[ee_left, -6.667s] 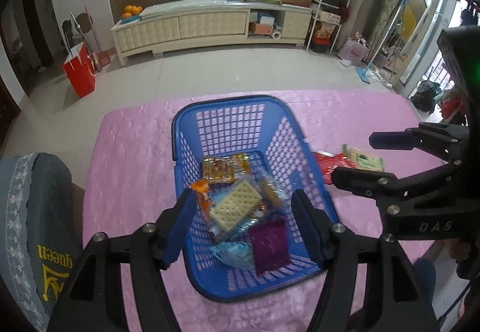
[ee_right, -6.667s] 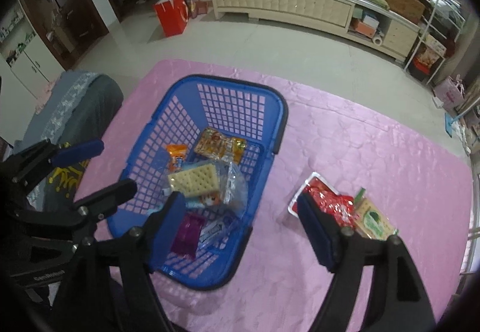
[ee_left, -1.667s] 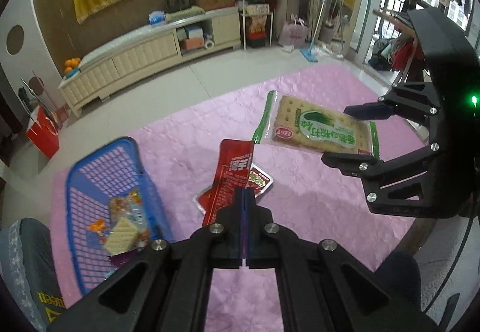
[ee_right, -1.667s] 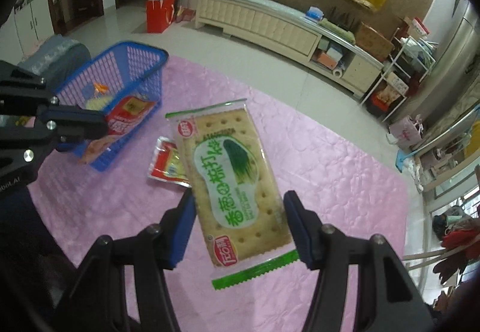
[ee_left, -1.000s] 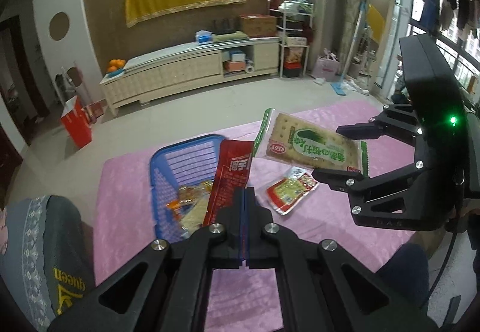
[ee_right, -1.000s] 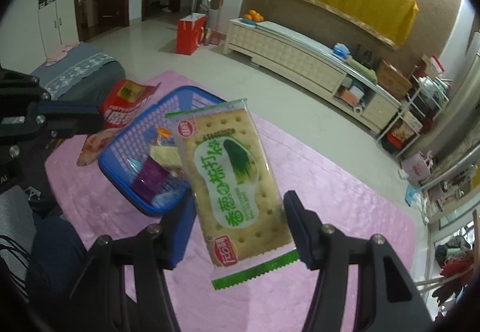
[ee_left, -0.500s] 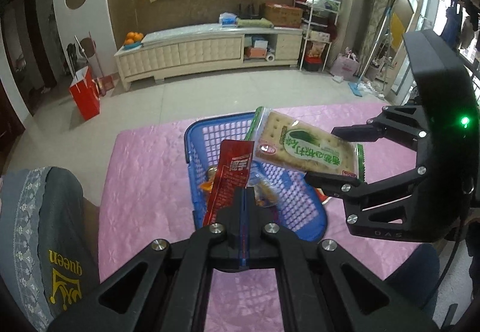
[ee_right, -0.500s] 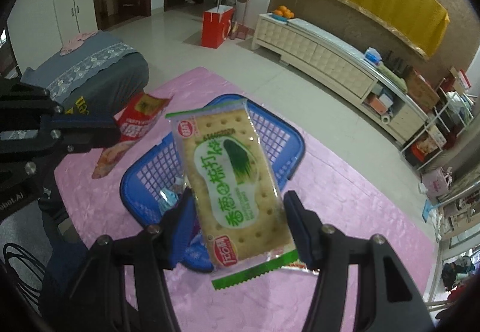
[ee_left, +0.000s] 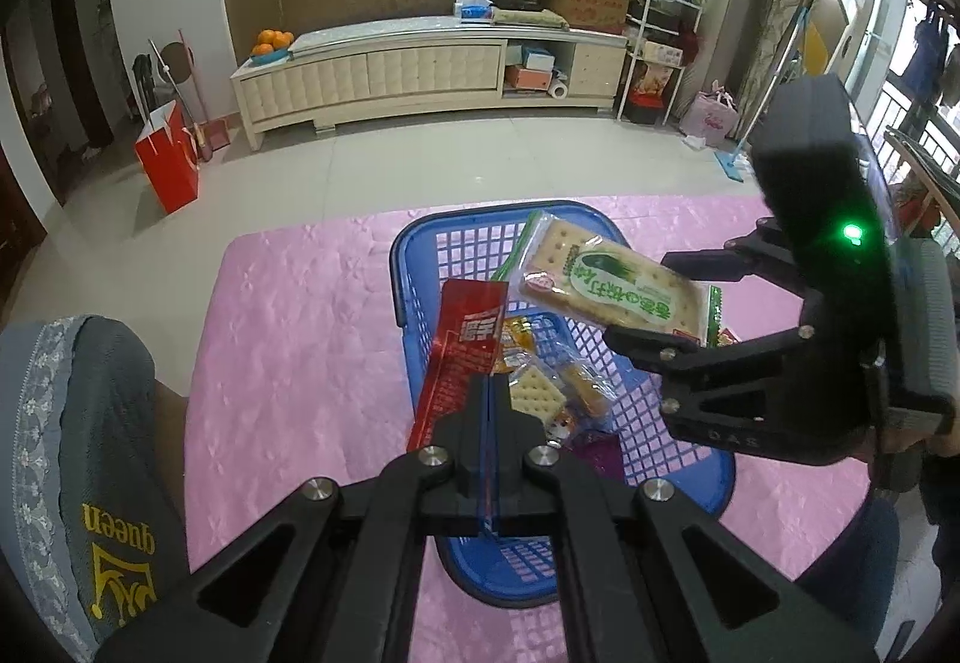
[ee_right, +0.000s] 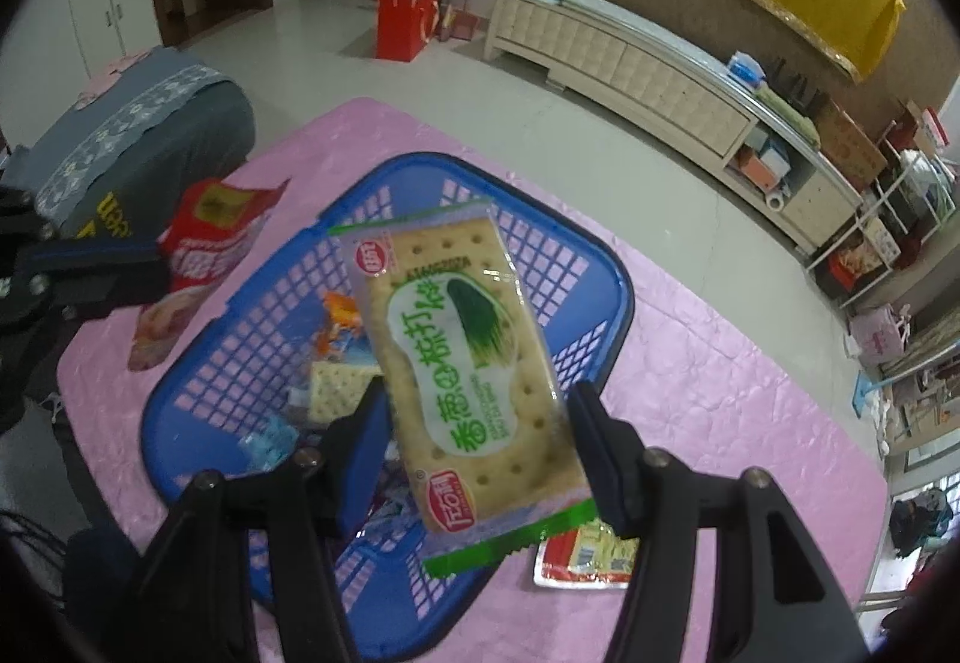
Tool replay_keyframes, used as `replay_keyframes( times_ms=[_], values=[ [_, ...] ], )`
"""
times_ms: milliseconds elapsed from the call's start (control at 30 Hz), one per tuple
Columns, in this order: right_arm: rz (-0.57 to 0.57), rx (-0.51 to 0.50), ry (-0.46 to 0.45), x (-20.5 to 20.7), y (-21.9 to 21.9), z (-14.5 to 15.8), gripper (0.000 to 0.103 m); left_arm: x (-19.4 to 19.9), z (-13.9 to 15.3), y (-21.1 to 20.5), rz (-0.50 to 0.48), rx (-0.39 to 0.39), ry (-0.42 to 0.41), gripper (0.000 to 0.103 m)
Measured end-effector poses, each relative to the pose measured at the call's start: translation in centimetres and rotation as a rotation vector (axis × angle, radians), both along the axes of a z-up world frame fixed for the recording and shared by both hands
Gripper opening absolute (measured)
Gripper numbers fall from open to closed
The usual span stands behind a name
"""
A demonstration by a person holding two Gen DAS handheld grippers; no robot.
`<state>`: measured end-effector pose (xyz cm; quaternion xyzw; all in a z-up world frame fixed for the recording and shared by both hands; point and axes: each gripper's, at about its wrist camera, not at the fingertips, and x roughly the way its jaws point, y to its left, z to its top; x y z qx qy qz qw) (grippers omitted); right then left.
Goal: Organize snacks
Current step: 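Open both tools to drop the red packet and cracker pack into the basket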
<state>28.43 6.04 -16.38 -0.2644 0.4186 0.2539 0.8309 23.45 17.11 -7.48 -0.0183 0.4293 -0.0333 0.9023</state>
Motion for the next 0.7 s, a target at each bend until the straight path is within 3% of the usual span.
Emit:
replay_keyframes(
  times_ms=[267,333,433,700],
  values=[
    [-0.003,-0.003,-0.045,0.7,0.3,-0.7,0.064,0.5,-0.3,-0.5,-0.009,-0.007,-0.001,0.0],
    [-0.015,-0.002,-0.066,0.8,0.1,-0.4,0.069,0.6,-0.4,-0.5,-0.007,-0.011,0.001,0.0],
    [-0.027,0.019,-0.083,0.7,-0.3,0.3,0.086,0.5,-0.4,-0.6,-0.008,-0.01,0.004,0.0],
    [-0.076,0.084,-0.046,0.6,-2.7,2.0,0.088,0.5,0.0,-1.2,-0.023,-0.019,0.001,0.0]
  ],
)
